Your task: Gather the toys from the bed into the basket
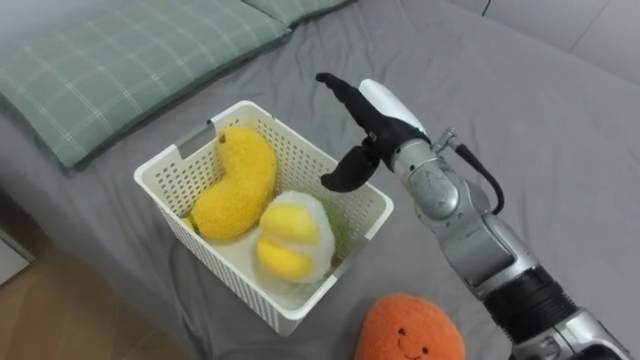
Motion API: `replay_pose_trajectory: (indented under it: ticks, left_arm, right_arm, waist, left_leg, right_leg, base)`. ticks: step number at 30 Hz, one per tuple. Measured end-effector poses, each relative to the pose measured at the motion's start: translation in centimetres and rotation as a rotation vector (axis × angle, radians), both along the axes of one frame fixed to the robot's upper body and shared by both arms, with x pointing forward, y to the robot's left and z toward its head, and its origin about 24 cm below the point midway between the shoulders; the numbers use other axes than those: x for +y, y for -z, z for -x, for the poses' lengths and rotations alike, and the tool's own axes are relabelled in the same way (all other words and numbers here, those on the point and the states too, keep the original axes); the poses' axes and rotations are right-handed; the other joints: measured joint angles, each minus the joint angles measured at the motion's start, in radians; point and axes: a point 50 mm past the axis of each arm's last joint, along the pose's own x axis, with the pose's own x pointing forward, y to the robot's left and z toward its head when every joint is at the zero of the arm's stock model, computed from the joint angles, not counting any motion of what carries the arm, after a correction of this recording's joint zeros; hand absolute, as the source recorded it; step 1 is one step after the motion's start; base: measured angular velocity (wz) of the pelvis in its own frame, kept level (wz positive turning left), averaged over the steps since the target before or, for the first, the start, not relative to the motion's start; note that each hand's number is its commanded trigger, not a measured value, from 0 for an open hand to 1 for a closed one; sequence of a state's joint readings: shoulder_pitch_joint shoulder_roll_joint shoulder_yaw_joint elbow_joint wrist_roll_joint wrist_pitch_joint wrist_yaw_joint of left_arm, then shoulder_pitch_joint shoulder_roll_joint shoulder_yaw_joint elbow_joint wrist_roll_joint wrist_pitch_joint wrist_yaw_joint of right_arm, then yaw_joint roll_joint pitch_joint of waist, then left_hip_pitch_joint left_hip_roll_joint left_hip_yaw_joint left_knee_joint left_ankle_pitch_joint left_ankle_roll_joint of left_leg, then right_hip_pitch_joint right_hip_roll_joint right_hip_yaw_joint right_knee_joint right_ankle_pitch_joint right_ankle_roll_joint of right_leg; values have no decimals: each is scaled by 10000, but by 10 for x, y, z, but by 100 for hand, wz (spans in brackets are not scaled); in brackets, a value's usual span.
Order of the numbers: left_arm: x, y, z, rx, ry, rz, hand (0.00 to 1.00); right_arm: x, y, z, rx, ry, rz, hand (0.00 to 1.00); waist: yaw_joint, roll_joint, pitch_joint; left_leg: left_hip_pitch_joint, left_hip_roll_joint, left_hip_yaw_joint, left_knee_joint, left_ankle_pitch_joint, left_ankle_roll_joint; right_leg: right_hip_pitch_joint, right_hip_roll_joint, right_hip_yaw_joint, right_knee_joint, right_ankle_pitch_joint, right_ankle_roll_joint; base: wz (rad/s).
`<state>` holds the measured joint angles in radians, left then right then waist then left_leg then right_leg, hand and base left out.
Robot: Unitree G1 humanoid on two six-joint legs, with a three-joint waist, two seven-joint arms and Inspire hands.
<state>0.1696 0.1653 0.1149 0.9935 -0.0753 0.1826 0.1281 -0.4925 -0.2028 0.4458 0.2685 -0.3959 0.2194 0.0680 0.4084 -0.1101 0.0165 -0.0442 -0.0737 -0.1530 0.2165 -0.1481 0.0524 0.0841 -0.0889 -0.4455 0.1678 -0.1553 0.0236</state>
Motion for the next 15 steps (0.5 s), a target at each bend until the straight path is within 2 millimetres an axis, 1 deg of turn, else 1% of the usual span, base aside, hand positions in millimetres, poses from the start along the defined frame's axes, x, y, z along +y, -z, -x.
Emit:
replay_pose_trajectory:
  ticks: [5,8,10,12,13,14,15]
  left_arm:
    - [0,0,0,-17,-16,-6,0]
    - [1,0,0,-31,-42,2,0]
    - [1,0,-1,-59,-60,-1,0]
    - [1,-1,0,-107,-97,-22,0]
    - [2,-1,1,-103,-110,-31,0]
    - [3,0,9,10,-212,-56,0]
    - [4,0,14,58,-294,-88,0]
  right_arm:
    - [-4,-1,-1,-54,191,-106,0]
    - [-7,-2,-2,-115,337,-187,0]
    - [-11,-1,-3,-103,506,-329,0]
    - [-20,3,-2,-45,901,-552,0]
    - [-23,4,-2,4,1006,-625,0]
    - [-28,9,1,152,1211,-960,0]
    - [-33,11,3,263,1414,-1362,0]
  waist:
    - [-72,-5,-6]
    - [-185,-14,-13]
    - [-229,-13,-18]
    - [-235,-32,-36]
    - [-245,-13,-24]
    - [-288,55,-20]
    - [-475,24,-74]
  left_leg:
    - [2,-7,2,5,-1,1]
    - [20,-10,1,5,0,2]
    - [54,-7,16,5,0,3]
    - [138,7,83,9,5,11]
    - [175,15,106,13,6,13]
    - [212,21,134,15,-7,26]
    - [213,23,157,12,-11,30]
  right_leg:
    - [31,-8,22,1,0,1]
    - [60,-8,27,1,-1,2]
    - [78,-8,48,2,-1,2]
    - [106,-6,100,3,0,3]
    - [144,-1,134,0,2,7]
    - [199,9,213,-2,6,17]
    - [189,6,258,-2,5,21]
  base:
    - [0]
    - [0]
    - [-2]
    - [-7]
    - [-9]
    - [-7]
    - [-6]
